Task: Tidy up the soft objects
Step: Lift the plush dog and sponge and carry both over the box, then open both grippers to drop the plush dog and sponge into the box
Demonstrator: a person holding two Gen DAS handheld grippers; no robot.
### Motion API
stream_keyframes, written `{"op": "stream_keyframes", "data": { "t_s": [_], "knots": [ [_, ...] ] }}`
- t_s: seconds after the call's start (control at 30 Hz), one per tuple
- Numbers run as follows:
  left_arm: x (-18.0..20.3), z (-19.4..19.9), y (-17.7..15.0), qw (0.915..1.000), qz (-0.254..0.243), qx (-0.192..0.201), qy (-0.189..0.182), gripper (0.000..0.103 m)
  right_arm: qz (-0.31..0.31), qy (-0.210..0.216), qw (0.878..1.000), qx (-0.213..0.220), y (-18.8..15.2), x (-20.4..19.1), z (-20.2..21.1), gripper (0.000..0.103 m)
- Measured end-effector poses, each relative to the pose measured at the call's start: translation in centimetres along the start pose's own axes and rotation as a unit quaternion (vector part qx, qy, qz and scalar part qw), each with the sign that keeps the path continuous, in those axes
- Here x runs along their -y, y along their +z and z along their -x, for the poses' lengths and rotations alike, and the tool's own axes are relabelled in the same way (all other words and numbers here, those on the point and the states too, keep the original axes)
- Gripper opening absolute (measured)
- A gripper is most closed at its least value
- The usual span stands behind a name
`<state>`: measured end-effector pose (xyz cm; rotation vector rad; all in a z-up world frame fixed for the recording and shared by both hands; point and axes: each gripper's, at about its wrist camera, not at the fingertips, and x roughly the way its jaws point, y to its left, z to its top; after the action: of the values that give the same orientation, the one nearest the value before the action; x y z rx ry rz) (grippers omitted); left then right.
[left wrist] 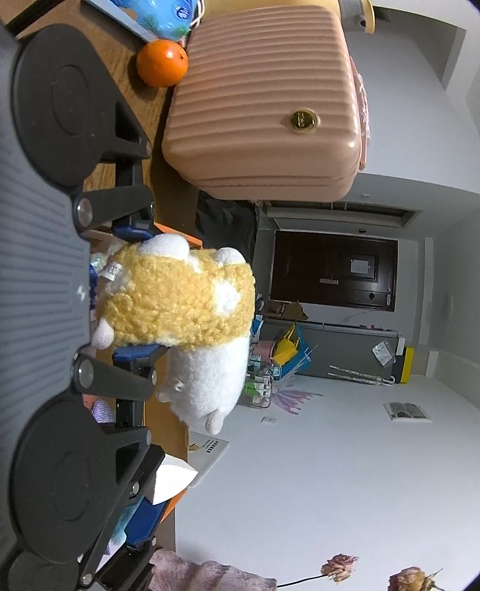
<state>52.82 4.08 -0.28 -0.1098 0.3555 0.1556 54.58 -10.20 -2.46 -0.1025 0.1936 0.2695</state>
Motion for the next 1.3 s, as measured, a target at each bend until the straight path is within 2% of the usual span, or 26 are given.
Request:
{"op": "stream_keyframes", "data": {
  "t_s": [0.27, 0.37, 0.47, 0.5, 0.53, 0.6, 0.67, 0.7, 0.73, 0.8, 0.9, 1.3],
  "knots": [
    [0.8, -1.3, -0.2, 0.9997, -0.024, 0.003, -0.001, 0.052, -0.006, -0.006, 1.000, -0.013, 0.1, 0.2, -0.5, 0.035],
    [0.9, -1.2, -0.3, 0.9997, -0.026, 0.005, -0.003, 0.053, -0.003, -0.008, 1.000, -0.014, 0.1, 0.2, -0.6, 0.038],
    [0.8, -1.2, -0.2, 0.9996, -0.026, 0.002, -0.010, 0.062, -0.001, -0.009, 1.000, -0.015, 0.0, 0.1, -0.4, 0.041],
    [0.8, -1.2, -0.3, 0.9997, -0.025, 0.001, -0.009, 0.071, 0.000, -0.009, 1.000, -0.015, 0.0, 0.1, -0.4, 0.043],
    [0.7, -1.2, -0.4, 0.9997, -0.024, 0.003, -0.005, 0.084, 0.000, -0.009, 1.000, -0.015, -0.1, 0.0, -0.3, 0.047],
    [0.5, -1.1, -0.3, 0.9997, -0.020, 0.009, 0.005, 0.090, 0.003, -0.012, 1.000, -0.013, -0.1, 0.0, -0.3, 0.059],
    [0.2, -0.8, -0.3, 0.9998, -0.009, 0.015, 0.011, 0.097, 0.002, -0.014, 1.000, -0.006, -0.2, 0.0, 0.0, 0.085],
    [0.2, -0.7, -0.3, 0.9996, -0.009, 0.021, 0.017, 0.103, 0.000, -0.016, 1.000, -0.002, -0.2, 0.0, 0.2, 0.090],
    [0.2, -0.6, -0.3, 0.9994, -0.010, 0.024, 0.022, 0.103, -0.004, -0.020, 1.000, 0.005, -0.2, 0.1, 0.4, 0.097],
    [0.1, -0.4, -0.3, 0.9988, -0.008, 0.033, 0.034, 0.103, -0.009, -0.024, 1.000, 0.010, -0.2, 0.3, 0.5, 0.103],
    [0.0, -0.3, -0.2, 0.9981, -0.008, 0.041, 0.046, 0.103, -0.014, -0.028, 1.000, 0.005, -0.2, 0.6, 0.4, 0.103],
    [-0.3, -0.1, 0.0, 0.9979, 0.000, 0.038, 0.052, 0.103, -0.016, -0.032, 0.999, 0.012, -0.3, 0.8, 0.8, 0.103]
  ]
}}
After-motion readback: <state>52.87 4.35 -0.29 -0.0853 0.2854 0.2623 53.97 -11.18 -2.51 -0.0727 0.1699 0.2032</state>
